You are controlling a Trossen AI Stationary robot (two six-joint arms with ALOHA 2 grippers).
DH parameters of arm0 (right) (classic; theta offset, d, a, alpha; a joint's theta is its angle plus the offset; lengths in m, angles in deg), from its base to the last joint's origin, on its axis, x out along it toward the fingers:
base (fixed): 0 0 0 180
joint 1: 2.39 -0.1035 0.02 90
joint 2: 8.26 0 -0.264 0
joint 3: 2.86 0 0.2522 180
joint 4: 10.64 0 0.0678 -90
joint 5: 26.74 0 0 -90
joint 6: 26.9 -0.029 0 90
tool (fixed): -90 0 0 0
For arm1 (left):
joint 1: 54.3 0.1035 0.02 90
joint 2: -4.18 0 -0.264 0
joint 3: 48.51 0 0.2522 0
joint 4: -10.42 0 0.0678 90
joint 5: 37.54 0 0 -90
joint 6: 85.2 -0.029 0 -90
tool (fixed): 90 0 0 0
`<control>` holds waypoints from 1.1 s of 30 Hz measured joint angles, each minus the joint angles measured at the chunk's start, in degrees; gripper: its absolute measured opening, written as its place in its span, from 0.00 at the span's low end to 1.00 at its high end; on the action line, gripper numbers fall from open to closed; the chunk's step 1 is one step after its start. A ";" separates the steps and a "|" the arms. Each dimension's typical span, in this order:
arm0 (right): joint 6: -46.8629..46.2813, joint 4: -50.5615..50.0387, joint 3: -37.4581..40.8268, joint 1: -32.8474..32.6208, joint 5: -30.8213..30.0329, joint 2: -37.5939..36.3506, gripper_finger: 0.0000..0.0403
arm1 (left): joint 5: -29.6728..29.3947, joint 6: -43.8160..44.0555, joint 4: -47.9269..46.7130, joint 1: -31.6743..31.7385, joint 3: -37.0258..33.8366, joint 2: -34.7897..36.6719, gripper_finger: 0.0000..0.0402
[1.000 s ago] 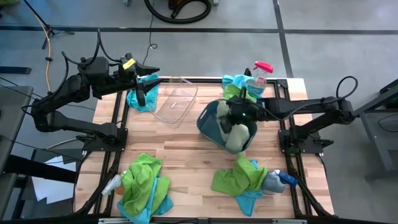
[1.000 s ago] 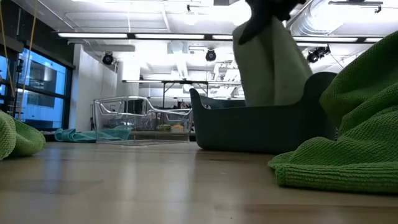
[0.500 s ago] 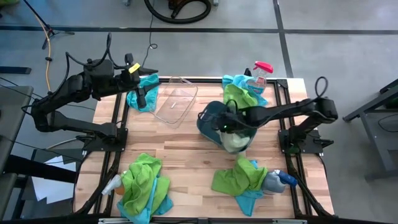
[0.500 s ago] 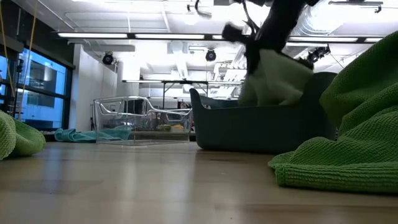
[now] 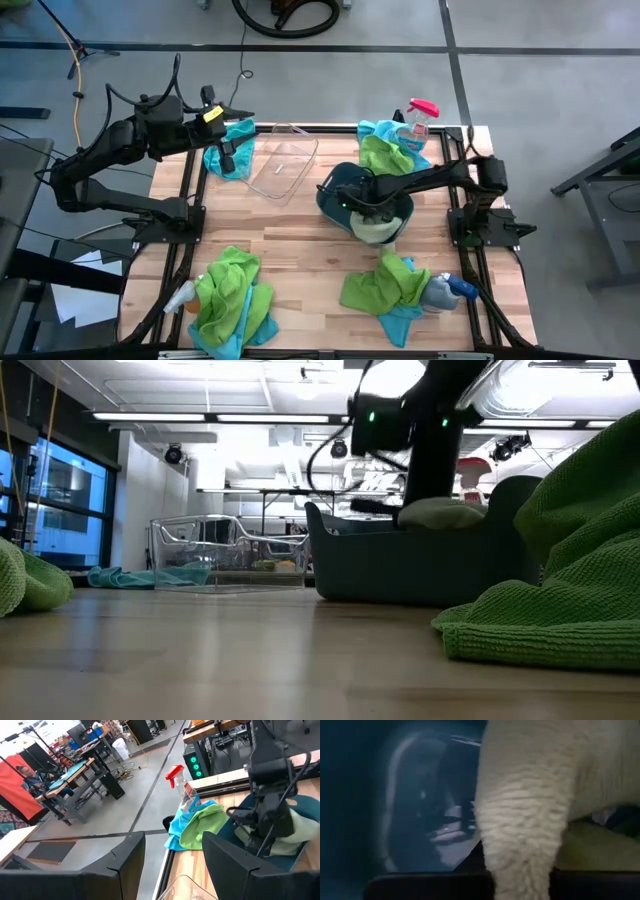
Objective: Sort microfiber towel by color & place in baskets
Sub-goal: Put the light green microfiber towel into the blue bin
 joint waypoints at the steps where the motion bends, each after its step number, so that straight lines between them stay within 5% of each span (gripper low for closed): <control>1: 0.00 0.06 0.00 0.22 0.54 0.80 0.00 | -0.01 0.23 -0.05 0.00 0.00 0.00 0.46; 11: -0.02 0.19 -0.26 0.83 0.24 3.03 0.07 | -0.07 0.71 -0.02 0.00 0.00 0.00 0.46; 24: 3.61 -2.14 -4.88 1.20 -0.02 3.56 0.53 | -1.88 -1.09 -0.02 0.00 0.00 0.00 0.46; 33: 4.60 -7.23 -10.63 1.43 -2.07 3.54 0.60 | -2.22 -1.74 -0.02 0.00 0.00 0.00 0.46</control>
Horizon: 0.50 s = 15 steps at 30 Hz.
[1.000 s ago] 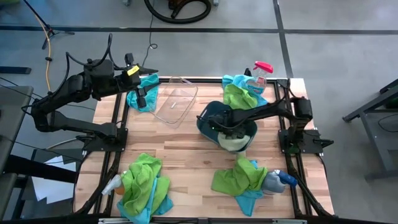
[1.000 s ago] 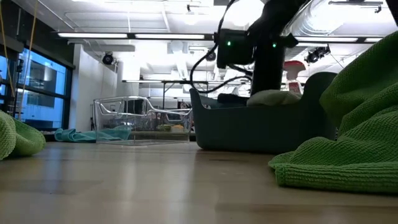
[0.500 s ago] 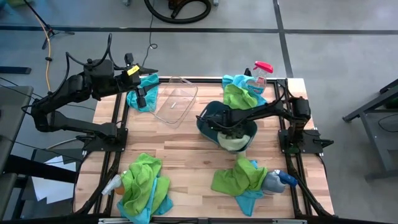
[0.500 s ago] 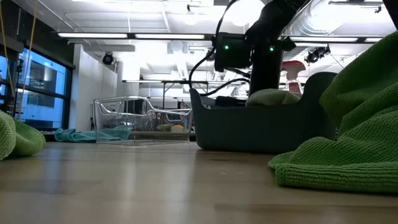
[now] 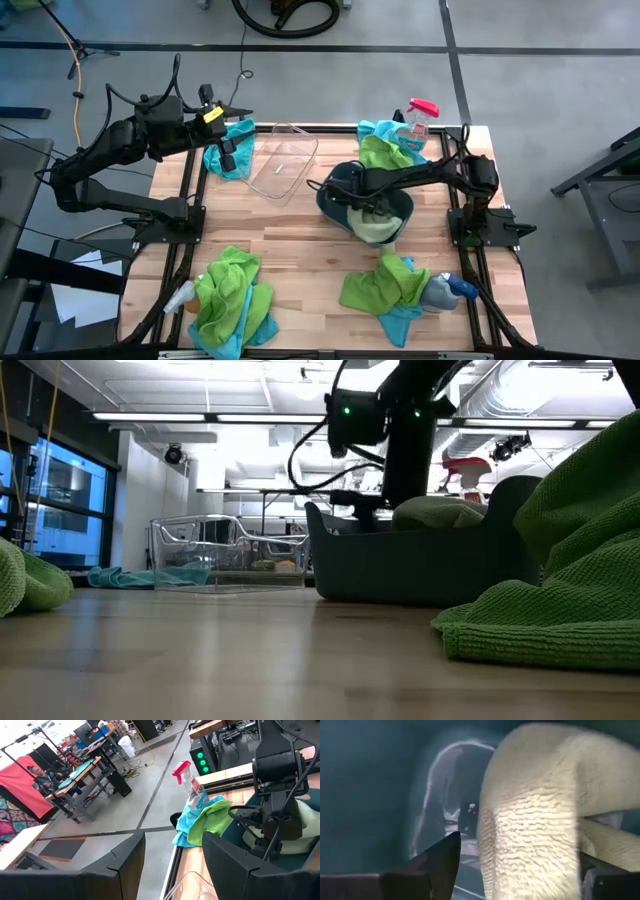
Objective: Sort microfiber towel by color & place in baskets
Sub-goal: Put the light green microfiber towel into the blue bin
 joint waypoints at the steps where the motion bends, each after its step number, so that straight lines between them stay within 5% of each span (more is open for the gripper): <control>1: 0.13 -0.88 -0.94 0.00 -1.45 0.00 0.60 | 0.00 -0.16 0.00 0.00 0.00 0.00 0.46; 9: 11.62 -9.69 -11.82 0.79 -5.83 -0.08 0.60 | 0.00 -0.50 0.02 0.02 0.00 0.00 0.46; 15: 21.07 -22.18 -21.16 -2.07 -0.45 -0.19 0.60 | -1.02 -0.50 0.00 0.02 0.00 0.00 0.46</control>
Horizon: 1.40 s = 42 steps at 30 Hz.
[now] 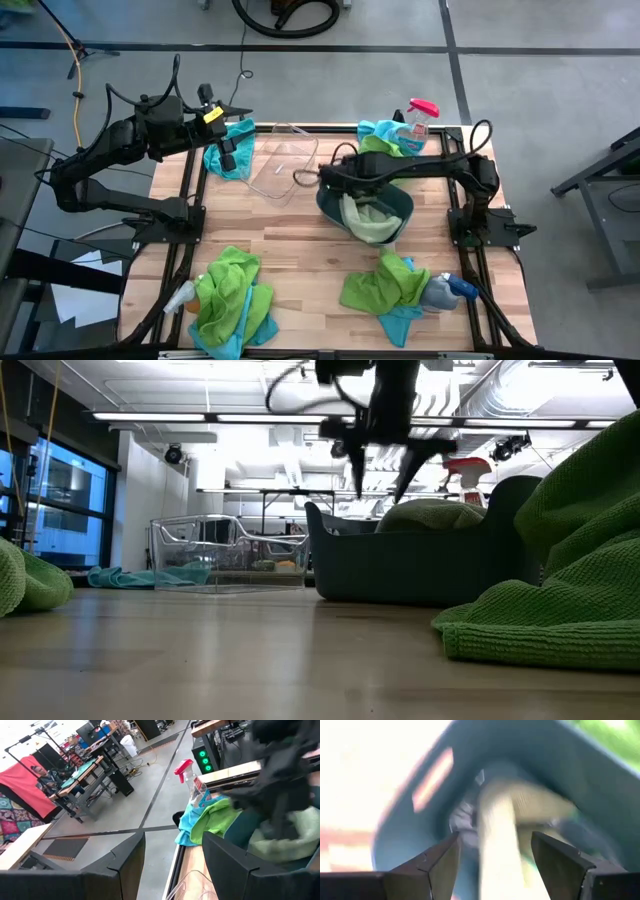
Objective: Sort microfiber towel by color & place in baskets
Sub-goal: Put the light green microfiber towel into the blue bin
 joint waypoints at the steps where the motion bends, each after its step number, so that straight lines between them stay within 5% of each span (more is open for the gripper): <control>1: 0.02 -2.74 -1.20 -1.30 0.93 -0.03 0.60 | -0.11 0.00 0.00 -0.02 0.00 0.00 0.46; 9: -7.54 -7.90 -2.93 -12.47 13.50 -0.13 0.60 | -0.18 0.00 0.02 -0.02 0.00 0.00 0.46; 14: -15.74 -4.71 0.39 -15.68 13.55 -0.13 0.57 | -0.21 0.00 0.02 -0.02 0.00 0.00 0.46; 24: -24.64 -0.35 8.99 -13.79 12.22 -0.09 0.48 | -0.21 0.00 0.09 -0.02 0.00 0.00 0.46; 42: -18.98 5.11 13.96 -4.95 5.88 -0.05 0.48 | -0.23 0.02 0.07 -0.01 0.00 0.00 0.46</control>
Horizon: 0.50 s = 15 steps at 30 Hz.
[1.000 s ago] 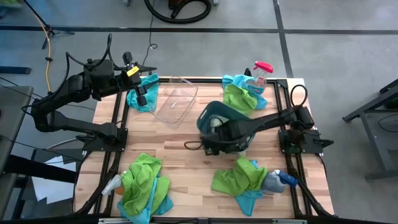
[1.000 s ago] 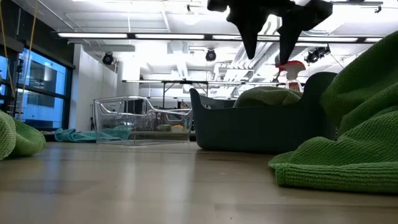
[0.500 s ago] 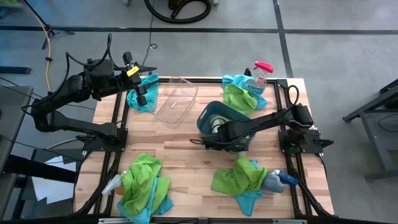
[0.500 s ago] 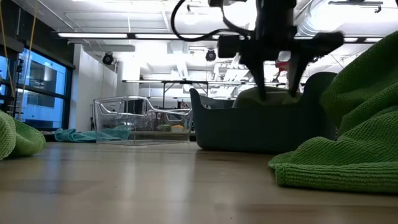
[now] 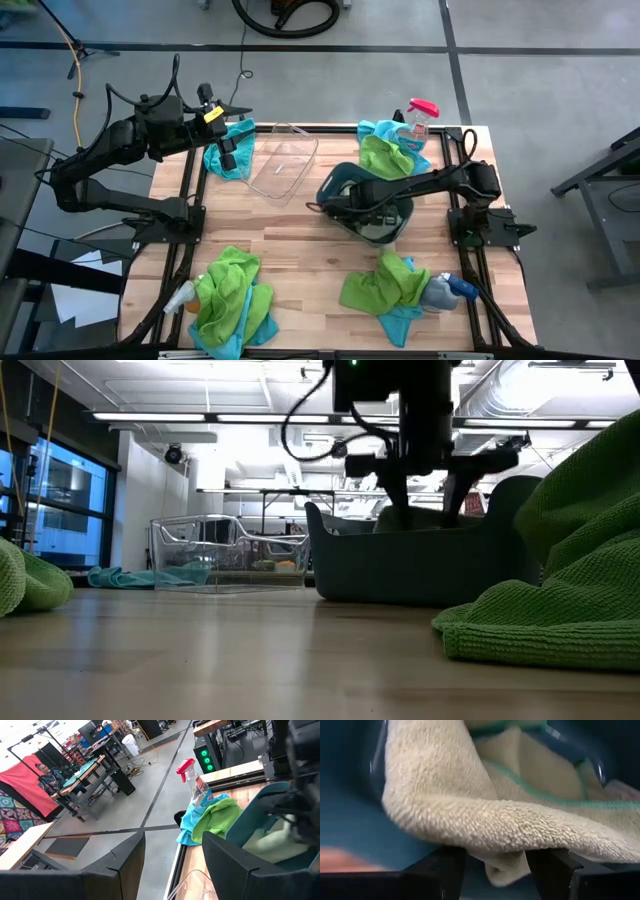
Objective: Sort microfiber towel by color & place in baskets
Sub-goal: Put the light green microfiber towel into the blue bin
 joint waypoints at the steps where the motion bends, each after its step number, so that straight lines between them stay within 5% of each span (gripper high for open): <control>1: -0.16 0.70 0.77 0.74 -0.71 0.00 0.48 | 0.00 -0.01 0.00 -0.01 0.00 0.00 0.46; 15: -4.32 22.20 14.82 5.75 -1.45 -0.20 0.48 | -1.16 -0.02 -0.02 -0.01 0.00 0.00 0.46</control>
